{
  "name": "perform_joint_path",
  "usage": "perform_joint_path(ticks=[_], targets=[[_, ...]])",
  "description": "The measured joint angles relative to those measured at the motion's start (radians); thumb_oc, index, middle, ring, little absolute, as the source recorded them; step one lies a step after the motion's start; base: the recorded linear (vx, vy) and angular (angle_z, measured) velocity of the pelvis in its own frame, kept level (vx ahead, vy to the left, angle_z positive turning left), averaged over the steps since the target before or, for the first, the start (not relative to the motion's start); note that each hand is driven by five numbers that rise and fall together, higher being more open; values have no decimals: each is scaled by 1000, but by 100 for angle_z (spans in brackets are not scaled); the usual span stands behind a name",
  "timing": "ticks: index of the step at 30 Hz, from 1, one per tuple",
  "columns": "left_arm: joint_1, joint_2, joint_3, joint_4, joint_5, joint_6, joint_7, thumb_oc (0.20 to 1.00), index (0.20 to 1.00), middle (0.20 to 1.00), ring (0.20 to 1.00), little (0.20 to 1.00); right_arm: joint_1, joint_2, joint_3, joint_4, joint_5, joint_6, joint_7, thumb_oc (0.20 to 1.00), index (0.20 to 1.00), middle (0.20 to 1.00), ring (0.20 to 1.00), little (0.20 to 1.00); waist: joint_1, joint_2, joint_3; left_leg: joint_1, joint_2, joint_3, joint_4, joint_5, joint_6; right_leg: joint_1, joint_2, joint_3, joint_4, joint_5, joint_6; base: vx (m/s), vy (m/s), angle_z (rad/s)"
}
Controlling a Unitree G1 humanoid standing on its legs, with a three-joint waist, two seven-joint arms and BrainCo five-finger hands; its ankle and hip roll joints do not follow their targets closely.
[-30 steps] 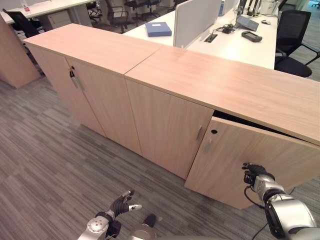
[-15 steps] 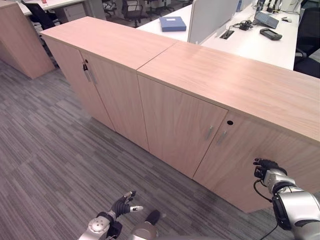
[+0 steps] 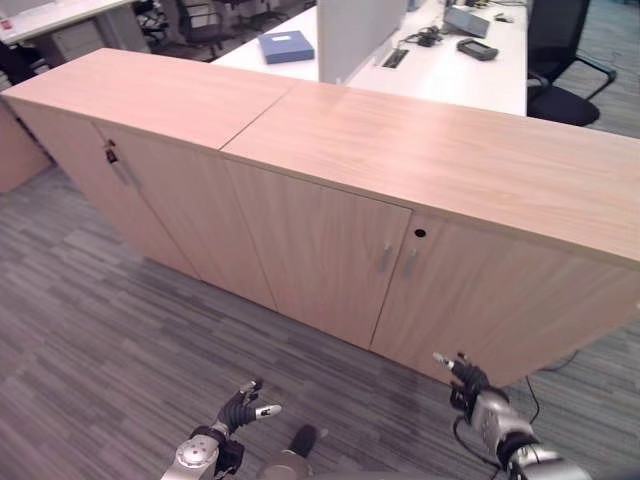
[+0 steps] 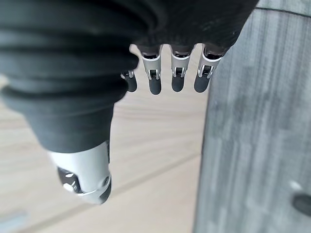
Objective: Put the empty folder in the office cabinet
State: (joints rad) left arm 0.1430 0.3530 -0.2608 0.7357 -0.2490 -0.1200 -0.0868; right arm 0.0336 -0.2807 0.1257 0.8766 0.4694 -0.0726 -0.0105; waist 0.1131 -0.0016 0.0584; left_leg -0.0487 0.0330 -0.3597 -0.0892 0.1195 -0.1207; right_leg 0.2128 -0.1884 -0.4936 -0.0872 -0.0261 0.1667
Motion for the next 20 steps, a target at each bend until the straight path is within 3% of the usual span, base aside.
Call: perform_joint_path(ticks=[5,11,16,18,20], targets=[[-8,-7,-5,109,39,0,9,1000,1000,1000,1000,1000,129,-6,10,41,-73,17,13,1000,1000,1000,1000,1000,-72,1,-3,24,22,58,0,-13,1,-17,6,65,-1,0,-2,-47,-22,-41],[-52,-61,-5,298,80,0,36,1000,1000,1000,1000,1000,92,9,42,296,-176,20,33,1000,1000,1000,1000,1000,-93,14,-21,60,42,144,-4,-34,11,-33,9,165,-5,6,-2,-37,-19,-41],[-67,-108,-2,440,109,0,63,1000,1000,1000,1000,1000,77,7,27,392,-216,19,19,1000,1000,1000,1000,1000,-137,33,-46,95,60,227,-6,-53,14,-57,12,249,-6,15,-7,-29,-18,-51],[-62,-142,21,505,119,6,73,1000,1000,1000,1000,1000,67,6,28,417,-218,21,8,1000,1000,1000,1000,1000,-137,48,-63,112,63,273,-1,-61,20,-67,11,294,-6,28,-3,12,-16,-60],[-57,-144,20,494,131,7,76,1000,1000,1000,1000,1000,66,5,30,416,-226,21,7,1000,1000,1000,1000,1000,-133,47,-63,117,64,270,-1,-61,19,-59,11,289,-6,29,-4,1,-23,-5]])
